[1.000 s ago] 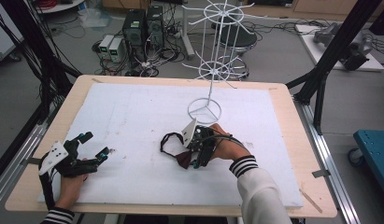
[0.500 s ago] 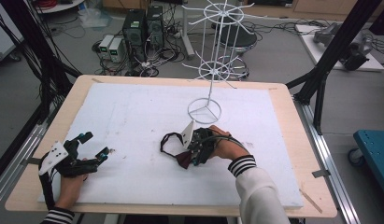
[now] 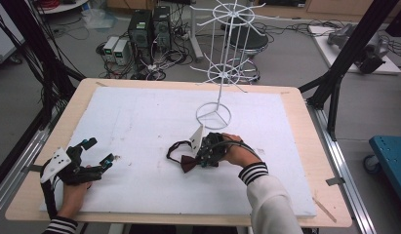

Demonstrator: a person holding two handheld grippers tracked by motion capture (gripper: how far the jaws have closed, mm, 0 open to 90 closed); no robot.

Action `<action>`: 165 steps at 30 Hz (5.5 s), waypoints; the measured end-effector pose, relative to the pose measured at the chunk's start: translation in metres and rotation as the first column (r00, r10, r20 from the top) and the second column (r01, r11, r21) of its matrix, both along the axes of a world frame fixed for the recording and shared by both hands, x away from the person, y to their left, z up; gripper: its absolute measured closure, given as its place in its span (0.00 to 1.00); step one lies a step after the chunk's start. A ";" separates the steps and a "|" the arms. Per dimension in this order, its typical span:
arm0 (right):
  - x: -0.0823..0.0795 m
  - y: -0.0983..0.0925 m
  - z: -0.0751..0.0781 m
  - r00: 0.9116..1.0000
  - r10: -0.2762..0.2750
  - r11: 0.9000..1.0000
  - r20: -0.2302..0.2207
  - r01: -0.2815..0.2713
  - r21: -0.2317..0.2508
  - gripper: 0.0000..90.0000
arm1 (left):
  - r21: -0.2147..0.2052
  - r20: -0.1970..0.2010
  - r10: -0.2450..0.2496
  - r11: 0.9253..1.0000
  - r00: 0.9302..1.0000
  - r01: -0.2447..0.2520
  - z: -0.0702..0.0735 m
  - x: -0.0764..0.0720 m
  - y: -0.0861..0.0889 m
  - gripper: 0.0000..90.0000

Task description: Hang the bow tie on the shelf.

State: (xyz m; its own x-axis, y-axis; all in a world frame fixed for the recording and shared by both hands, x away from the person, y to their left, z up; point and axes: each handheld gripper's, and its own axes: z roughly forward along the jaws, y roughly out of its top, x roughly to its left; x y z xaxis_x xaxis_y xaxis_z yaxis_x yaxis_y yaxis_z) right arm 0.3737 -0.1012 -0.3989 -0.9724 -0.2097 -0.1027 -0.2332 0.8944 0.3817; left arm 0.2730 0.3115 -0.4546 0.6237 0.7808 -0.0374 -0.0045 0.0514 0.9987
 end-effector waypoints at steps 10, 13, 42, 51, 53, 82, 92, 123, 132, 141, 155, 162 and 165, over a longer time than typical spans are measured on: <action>0.000 -0.009 0.012 0.999 -0.032 0.992 -0.010 0.033 0.119 0.85 | 0.001 0.000 0.001 1.000 1.000 -0.001 0.000 0.000 0.000 0.11; -0.001 -0.014 0.018 0.999 -0.051 0.984 -0.009 0.052 0.168 0.85 | 0.001 0.000 0.001 1.000 1.000 -0.001 0.000 0.000 0.000 0.11; -0.012 -0.053 0.059 0.963 -0.269 0.859 0.020 0.230 0.458 0.85 | 0.005 0.003 0.002 1.000 1.000 -0.002 0.000 0.000 0.000 0.11; -0.014 -0.070 0.072 0.938 -0.346 0.780 0.000 0.288 0.556 0.85 | 0.005 0.003 0.001 1.000 1.000 -0.002 0.000 0.000 -0.001 0.11; -0.015 -0.073 0.075 0.933 -0.360 0.765 0.004 0.293 0.574 0.85 | 0.004 0.003 0.002 1.000 1.000 -0.002 0.000 0.000 -0.001 0.11; -0.014 -0.104 0.106 0.884 -0.466 0.580 -0.039 0.338 0.741 0.85 | 0.005 0.003 0.002 1.000 1.000 -0.002 0.000 0.000 -0.001 0.11; -0.008 -0.107 0.118 0.869 -0.493 0.557 -0.043 0.354 0.751 0.85 | 0.006 0.004 0.001 1.000 1.000 -0.001 0.000 0.000 -0.001 0.11; 0.019 -0.112 0.123 0.761 -0.647 0.492 -0.053 0.469 0.733 0.85 | 0.004 0.003 0.003 1.000 1.000 -0.003 0.000 0.000 -0.001 0.11; 0.026 -0.112 0.120 0.741 -0.670 0.479 -0.051 0.483 0.733 0.85 | 0.005 0.003 0.002 1.000 1.000 -0.002 0.000 0.000 0.000 0.11; 0.031 -0.108 0.128 0.715 -0.698 0.469 -0.043 0.501 0.727 0.85 | 0.004 0.003 0.002 1.000 1.000 -0.002 0.000 0.000 0.000 0.11; 0.038 -0.106 0.124 0.681 -0.731 0.469 -0.033 0.537 0.701 0.84 | 0.005 0.003 0.002 1.000 1.000 -0.002 0.000 0.000 0.000 0.11; 0.038 -0.106 0.123 0.668 -0.743 0.466 -0.027 0.547 0.695 0.82 | 0.005 0.002 0.002 1.000 1.000 -0.002 0.000 0.000 0.000 0.11; 0.038 -0.106 0.123 0.663 -0.748 0.459 -0.029 0.548 0.700 0.80 | 0.006 0.003 0.002 1.000 1.000 -0.002 0.000 0.000 0.000 0.11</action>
State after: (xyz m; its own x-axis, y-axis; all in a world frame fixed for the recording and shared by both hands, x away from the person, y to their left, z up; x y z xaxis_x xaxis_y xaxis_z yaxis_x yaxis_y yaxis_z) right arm 0.4112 -0.2073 -0.2758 -0.7075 0.6801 -0.1921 0.1405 0.4018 0.9049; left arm 0.2726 0.3111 -0.4546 0.6224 0.7821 -0.0313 -0.0074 0.0459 0.9989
